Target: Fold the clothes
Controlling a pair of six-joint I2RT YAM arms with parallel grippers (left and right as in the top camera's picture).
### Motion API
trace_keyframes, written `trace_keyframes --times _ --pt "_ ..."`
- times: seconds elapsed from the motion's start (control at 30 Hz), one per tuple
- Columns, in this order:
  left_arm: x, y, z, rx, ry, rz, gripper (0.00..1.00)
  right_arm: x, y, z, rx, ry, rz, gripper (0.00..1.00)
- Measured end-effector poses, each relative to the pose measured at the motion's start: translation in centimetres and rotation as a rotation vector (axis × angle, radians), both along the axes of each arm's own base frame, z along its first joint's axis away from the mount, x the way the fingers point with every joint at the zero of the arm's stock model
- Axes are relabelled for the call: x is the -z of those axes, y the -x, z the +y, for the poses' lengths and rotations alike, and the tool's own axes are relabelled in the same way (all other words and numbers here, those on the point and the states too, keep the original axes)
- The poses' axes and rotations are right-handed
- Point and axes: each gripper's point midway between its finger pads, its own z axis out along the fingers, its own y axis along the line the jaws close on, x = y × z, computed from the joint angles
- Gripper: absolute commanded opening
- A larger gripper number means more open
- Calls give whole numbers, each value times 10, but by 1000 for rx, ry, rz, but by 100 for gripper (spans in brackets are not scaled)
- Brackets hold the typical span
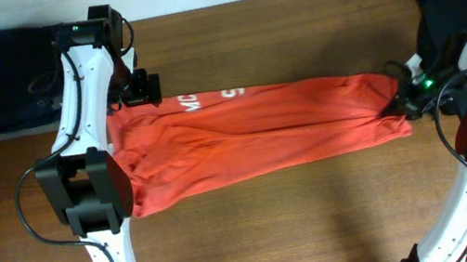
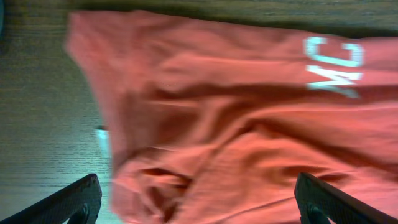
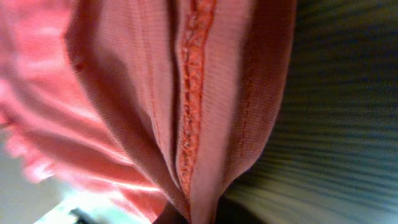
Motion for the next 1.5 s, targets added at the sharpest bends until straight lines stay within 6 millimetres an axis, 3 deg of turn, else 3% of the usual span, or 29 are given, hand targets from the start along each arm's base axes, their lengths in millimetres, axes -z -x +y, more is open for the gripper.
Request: trace_keyframes --times 0.2,0.37,0.5,0.7,0.97,1.07,1.17,1.5 --pt "0 -1 0 0 0 -5 99 -25 -4 -55 -9 293 124 4" --pt "0 -4 0 0 1 -15 99 -29 0 -63 -45 431 191 4" --pt "0 -4 0 0 1 -15 99 -29 -3 -44 -128 522 231 4" --pt "0 -4 0 0 1 -15 99 -29 -14 4 -260 587 223 4" --pt "0 -4 0 0 2 -15 99 -32 -10 52 -365 610 241 4" --pt "0 -4 0 0 2 -15 99 -34 -5 62 -387 609 262 4" --pt "0 -4 0 0 2 -15 99 -35 0 68 -404 609 279 12" --pt "0 -4 0 0 1 -15 99 -37 4 81 -438 609 288 6"
